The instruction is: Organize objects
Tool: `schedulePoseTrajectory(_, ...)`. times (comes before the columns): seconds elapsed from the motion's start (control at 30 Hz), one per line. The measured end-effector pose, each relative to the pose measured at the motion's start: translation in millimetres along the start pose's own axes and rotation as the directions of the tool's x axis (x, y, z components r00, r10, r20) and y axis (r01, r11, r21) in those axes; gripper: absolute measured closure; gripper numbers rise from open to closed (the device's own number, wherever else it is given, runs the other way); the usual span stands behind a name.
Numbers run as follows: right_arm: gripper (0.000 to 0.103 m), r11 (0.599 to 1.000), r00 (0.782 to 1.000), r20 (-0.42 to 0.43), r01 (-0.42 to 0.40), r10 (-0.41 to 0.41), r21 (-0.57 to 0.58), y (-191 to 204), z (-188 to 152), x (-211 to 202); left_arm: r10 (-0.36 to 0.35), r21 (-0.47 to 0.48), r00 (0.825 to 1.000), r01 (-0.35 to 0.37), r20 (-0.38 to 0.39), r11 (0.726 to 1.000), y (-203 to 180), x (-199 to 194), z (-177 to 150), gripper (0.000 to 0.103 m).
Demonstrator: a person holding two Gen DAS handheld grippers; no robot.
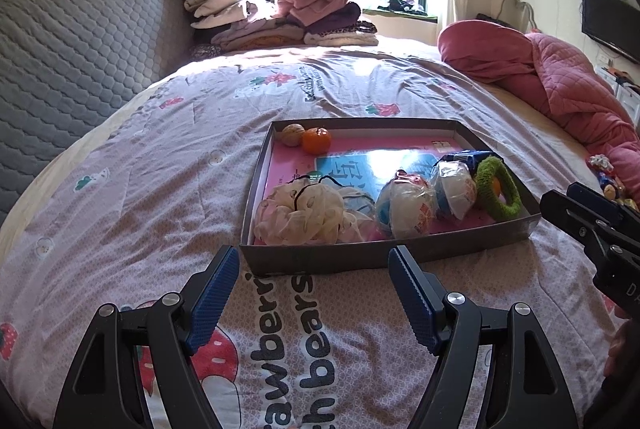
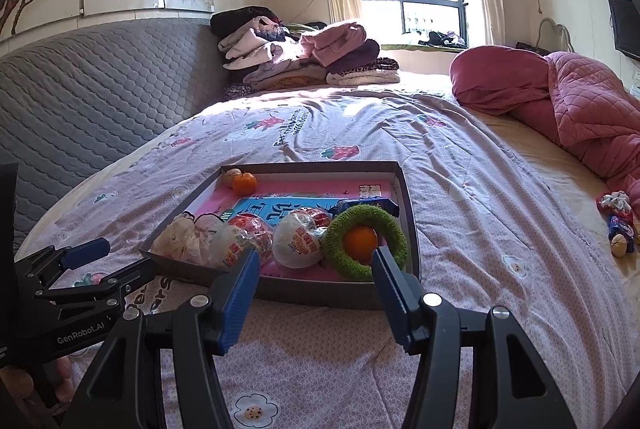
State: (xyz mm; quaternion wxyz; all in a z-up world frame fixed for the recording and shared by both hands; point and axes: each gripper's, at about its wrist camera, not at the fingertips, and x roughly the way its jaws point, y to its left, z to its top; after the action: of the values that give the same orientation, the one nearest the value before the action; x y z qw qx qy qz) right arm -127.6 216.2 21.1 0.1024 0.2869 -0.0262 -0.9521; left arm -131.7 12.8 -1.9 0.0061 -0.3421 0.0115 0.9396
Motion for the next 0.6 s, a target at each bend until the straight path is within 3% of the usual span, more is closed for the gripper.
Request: schedulePoseTrajectory(0.6,0.045,1.000,0.999,-0.042,0.014,-0.013,0.021,-4.3,-18.6,7.0,-0.016,-0.011,1.000,0.016,-0.002,1.000,3.1,0.6,-10.7,0.025)
